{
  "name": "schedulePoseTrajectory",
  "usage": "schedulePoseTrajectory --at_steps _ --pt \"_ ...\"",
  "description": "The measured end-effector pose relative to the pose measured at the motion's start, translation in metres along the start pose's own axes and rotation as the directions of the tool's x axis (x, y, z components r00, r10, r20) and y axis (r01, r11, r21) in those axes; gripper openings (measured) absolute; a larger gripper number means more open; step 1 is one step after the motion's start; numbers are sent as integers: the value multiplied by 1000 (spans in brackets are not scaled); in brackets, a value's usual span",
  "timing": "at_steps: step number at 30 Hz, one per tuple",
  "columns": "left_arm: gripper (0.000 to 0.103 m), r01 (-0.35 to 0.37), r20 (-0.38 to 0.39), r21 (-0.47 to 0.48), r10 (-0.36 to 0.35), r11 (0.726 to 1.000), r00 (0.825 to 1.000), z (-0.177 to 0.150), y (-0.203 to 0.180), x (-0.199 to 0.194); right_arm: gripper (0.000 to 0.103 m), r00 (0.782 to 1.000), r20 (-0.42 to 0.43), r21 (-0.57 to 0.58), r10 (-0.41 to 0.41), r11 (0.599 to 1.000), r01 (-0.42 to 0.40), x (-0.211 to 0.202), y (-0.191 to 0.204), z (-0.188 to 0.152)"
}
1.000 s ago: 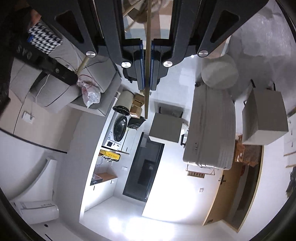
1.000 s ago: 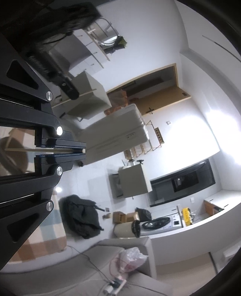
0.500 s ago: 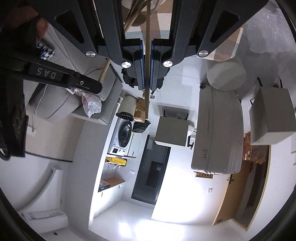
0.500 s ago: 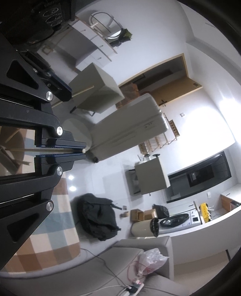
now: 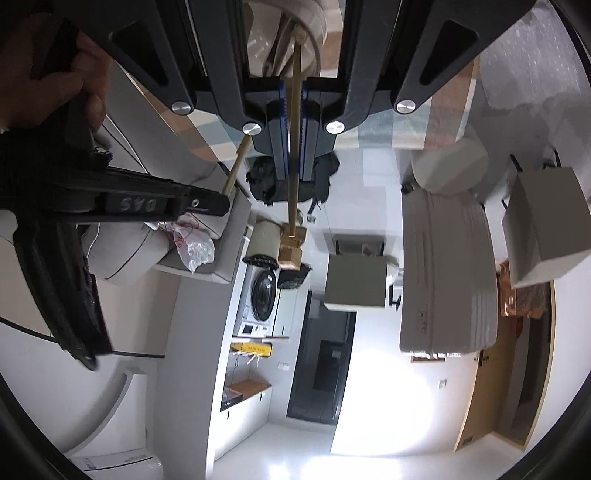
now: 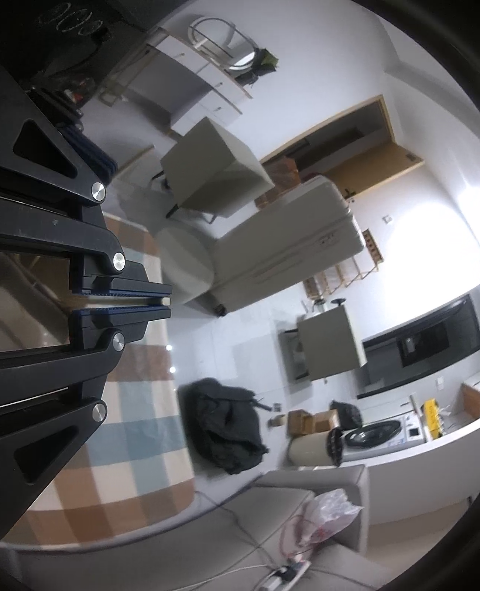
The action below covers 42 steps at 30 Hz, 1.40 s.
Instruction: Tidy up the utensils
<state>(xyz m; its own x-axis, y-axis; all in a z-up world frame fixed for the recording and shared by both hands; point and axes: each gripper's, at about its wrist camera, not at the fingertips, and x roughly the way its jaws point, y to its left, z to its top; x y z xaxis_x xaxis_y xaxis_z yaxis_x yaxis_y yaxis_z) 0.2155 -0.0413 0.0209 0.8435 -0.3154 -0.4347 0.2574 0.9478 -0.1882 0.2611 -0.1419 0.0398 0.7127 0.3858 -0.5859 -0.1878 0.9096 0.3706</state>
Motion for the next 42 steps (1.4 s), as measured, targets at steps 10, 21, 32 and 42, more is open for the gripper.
schedulePoseTrajectory --at_steps 10,21,32,42 --pt "12 77 -184 -101 -95 992 978 14 13 -7 9 997 66 65 -44 997 40 -46 -12 -2" --pt "63 -47 -178 -60 36 997 983 16 -3 -58 34 992 108 84 -70 995 62 -120 -23 -37" --pt "87 -144 -121 4 144 990 982 8 -24 -104 68 986 162 44 -42 998 35 -180 -14 -93" --pt "97 -167 -124 77 175 983 977 -36 -42 -112 87 991 122 13 -57 998 56 -195 -10 -139"
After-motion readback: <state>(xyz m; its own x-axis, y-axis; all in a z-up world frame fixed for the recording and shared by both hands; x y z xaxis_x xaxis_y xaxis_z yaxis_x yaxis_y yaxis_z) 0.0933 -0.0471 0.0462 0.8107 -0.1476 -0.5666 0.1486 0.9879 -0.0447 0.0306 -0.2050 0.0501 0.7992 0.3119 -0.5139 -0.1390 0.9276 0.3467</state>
